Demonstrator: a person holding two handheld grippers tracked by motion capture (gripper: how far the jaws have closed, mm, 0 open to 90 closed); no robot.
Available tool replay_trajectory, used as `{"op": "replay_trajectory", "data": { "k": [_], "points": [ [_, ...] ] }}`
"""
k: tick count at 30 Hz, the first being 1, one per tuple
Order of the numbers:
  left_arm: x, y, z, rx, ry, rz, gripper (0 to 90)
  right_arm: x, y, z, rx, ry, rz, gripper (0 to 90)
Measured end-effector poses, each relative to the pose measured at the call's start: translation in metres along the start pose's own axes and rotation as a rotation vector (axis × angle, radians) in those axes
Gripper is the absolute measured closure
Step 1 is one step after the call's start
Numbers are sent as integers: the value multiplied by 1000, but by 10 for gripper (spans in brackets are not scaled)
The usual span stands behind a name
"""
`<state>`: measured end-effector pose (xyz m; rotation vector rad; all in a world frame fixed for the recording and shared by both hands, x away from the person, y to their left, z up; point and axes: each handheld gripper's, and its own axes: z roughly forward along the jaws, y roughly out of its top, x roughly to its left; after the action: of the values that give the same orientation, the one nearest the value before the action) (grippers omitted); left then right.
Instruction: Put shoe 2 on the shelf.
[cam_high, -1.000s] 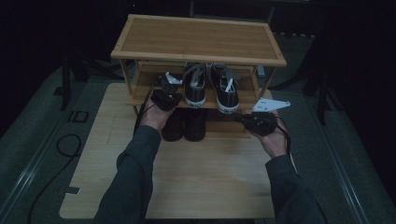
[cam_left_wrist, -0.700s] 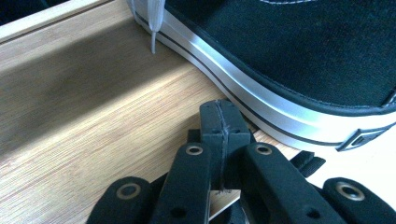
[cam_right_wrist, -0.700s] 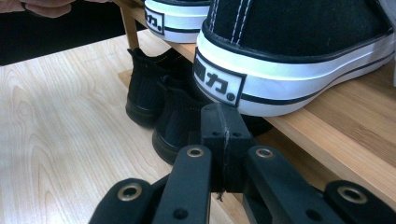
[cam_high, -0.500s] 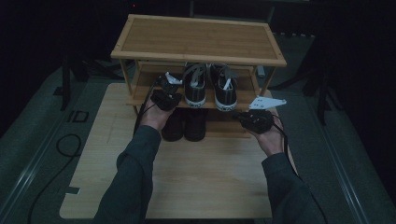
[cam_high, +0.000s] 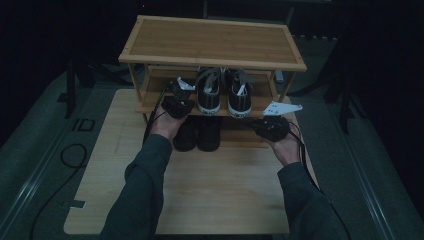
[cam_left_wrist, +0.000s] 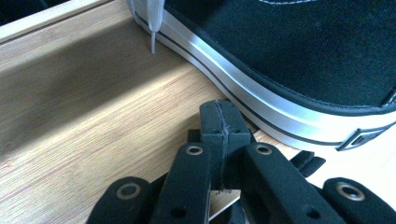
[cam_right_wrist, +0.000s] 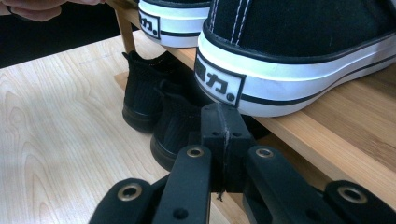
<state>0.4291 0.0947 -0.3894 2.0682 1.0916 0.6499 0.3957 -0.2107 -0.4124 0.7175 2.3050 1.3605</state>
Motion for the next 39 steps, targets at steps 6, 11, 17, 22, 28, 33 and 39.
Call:
{"op": "replay_trajectory", "data": {
  "k": [6, 11, 17, 22, 28, 33, 39],
  "points": [
    [0, 0, 0, -3, -2, -1, 900, 4, 4, 6, 8, 9, -16, 900],
    [0, 0, 0, -5, -3, -1, 900, 7, 7, 12, 17, 21, -23, 900],
    [0, 0, 0, -4, -3, -2, 900, 8, 9, 16, 25, 32, -15, 900],
    [0, 0, 0, -3, -2, -1, 900, 10, 11, 22, 28, 42, -14, 900],
    [0, -1, 0, -7, -4, -5, 900, 11, 11, 26, 34, 48, -17, 900],
    [0, -1, 0, -6, -3, -5, 900, 9, 9, 26, 38, 37, -10, 900],
    [0, -1, 0, -7, -2, -8, 900, 10, 10, 28, 37, 35, -7, 900]
  ]
}}
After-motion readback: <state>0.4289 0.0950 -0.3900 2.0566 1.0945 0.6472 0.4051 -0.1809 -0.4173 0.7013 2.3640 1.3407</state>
